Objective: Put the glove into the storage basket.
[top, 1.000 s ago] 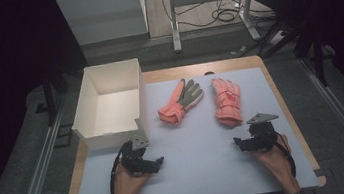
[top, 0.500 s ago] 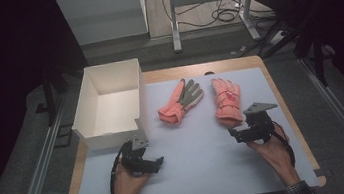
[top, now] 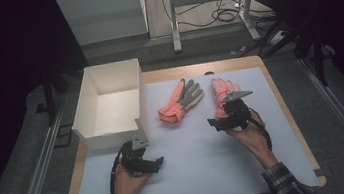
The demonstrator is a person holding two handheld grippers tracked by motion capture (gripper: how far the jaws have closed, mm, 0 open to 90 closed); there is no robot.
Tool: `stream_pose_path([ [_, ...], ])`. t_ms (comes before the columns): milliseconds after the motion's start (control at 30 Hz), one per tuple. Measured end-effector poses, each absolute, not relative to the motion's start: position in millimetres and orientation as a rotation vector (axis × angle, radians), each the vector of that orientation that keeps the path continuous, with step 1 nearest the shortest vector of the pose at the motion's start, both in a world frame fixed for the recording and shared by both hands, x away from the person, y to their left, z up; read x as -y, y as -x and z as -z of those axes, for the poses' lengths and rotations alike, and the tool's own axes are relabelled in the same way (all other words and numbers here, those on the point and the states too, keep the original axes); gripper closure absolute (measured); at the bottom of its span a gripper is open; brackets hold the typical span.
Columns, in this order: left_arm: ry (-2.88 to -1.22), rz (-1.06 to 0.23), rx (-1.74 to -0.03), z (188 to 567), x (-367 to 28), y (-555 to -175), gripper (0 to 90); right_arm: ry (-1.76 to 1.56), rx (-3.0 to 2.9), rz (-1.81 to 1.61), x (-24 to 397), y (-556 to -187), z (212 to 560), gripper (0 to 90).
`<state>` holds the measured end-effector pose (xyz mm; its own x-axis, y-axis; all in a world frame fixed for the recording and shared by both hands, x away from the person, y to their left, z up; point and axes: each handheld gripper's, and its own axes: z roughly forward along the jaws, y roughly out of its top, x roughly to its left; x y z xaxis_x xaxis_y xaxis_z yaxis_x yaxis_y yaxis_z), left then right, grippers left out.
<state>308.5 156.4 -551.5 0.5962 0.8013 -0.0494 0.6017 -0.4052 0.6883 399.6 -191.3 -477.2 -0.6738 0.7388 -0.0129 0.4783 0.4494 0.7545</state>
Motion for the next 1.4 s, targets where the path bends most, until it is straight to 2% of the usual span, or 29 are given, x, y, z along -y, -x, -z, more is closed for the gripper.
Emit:
stream_pose_path([
  [667, -2.147, -0.378, -1.105, 551, -157, -309, 0.4, -1.053, -2.393, -1.052, 118, -478, 474, 45.0],
  [967, -2.145, -0.378, -1.106, 551, -157, -309, 0.7, -1.115, -2.385, -1.024, 98, -507, 483, 45.7],
  [1167, -2.143, -0.380, -1.107, 551, -157, -309, 1.1, -1.206, -2.415, -0.938, 91, -521, 503, 44.3],
  [1267, -2.144, -0.381, -1.107, 551, -157, -308, 1.0, -1.174, -2.414, -0.904, 88, -520, 507, 52.7],
  [1400, -2.145, -0.383, -1.107, 552, -156, -308, 0.9, -1.133, -2.397, -0.868, 85, -515, 511, 71.8],
])
